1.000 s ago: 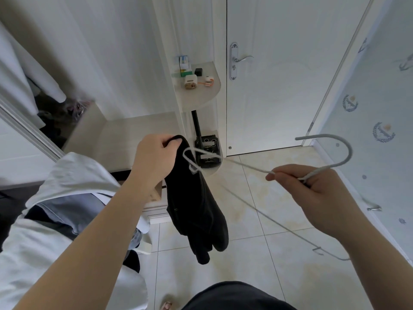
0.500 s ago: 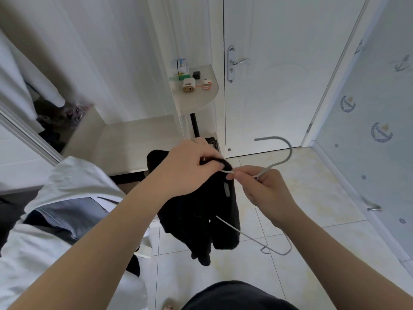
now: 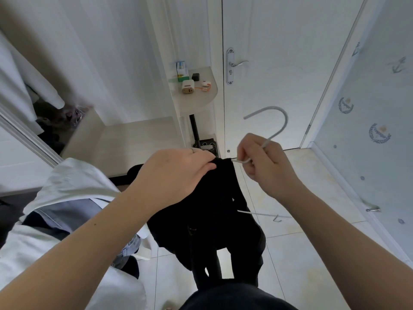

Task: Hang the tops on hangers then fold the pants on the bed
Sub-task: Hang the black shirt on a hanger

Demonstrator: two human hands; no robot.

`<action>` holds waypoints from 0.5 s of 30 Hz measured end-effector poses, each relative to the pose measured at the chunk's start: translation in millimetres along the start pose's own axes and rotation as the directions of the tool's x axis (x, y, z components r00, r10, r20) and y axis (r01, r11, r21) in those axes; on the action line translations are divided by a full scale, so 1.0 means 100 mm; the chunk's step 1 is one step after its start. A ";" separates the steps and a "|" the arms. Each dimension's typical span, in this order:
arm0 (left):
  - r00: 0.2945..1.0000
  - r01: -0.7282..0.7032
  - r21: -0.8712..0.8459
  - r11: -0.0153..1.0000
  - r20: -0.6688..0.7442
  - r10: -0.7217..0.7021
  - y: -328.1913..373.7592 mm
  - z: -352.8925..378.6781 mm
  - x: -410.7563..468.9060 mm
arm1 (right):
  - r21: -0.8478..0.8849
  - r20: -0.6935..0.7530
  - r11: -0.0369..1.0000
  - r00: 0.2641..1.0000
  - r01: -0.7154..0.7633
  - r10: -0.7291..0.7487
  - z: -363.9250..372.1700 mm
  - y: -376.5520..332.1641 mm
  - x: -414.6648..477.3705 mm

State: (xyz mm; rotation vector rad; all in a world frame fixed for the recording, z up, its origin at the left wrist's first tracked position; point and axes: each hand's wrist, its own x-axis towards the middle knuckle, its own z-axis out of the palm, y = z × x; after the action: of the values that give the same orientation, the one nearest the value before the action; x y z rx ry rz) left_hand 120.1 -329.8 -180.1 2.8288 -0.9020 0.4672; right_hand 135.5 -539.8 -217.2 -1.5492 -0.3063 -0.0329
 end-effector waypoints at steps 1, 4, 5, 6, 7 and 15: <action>1.000 0.013 -0.018 1.000 0.001 -0.013 0.04 0.00 0.01 | 0.004 0.017 1.000 1.000 0.003 -0.003 0.03 -0.01 0.02; 0.996 0.060 -0.086 0.994 0.067 -0.054 0.11 0.05 0.00 | -0.012 0.045 1.000 0.999 -0.018 0.019 0.11 0.01 0.04; 0.994 0.069 -0.089 0.994 0.087 -0.061 0.10 0.08 0.00 | -0.024 0.048 0.999 0.998 -0.041 0.042 0.12 0.03 0.03; 0.993 0.075 -0.089 0.993 0.096 -0.067 0.08 0.12 0.00 | -0.031 0.047 0.998 0.997 -0.061 0.062 0.11 0.04 0.02; 0.991 0.092 -0.093 0.991 0.103 -0.082 0.05 0.15 0.01 | -0.021 0.036 0.997 0.997 -0.070 0.071 0.09 0.05 0.00; 0.922 0.348 -0.258 0.902 -0.081 -0.379 -0.23 0.26 -0.17 | -0.370 -0.129 0.916 0.968 0.154 -0.215 -0.12 0.45 -0.45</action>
State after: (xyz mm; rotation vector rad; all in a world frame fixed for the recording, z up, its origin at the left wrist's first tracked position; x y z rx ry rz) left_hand 126.9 -308.3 -211.1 2.6211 -0.3588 0.4497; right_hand 104.1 -557.5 -271.0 -1.8612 -0.3245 -0.3857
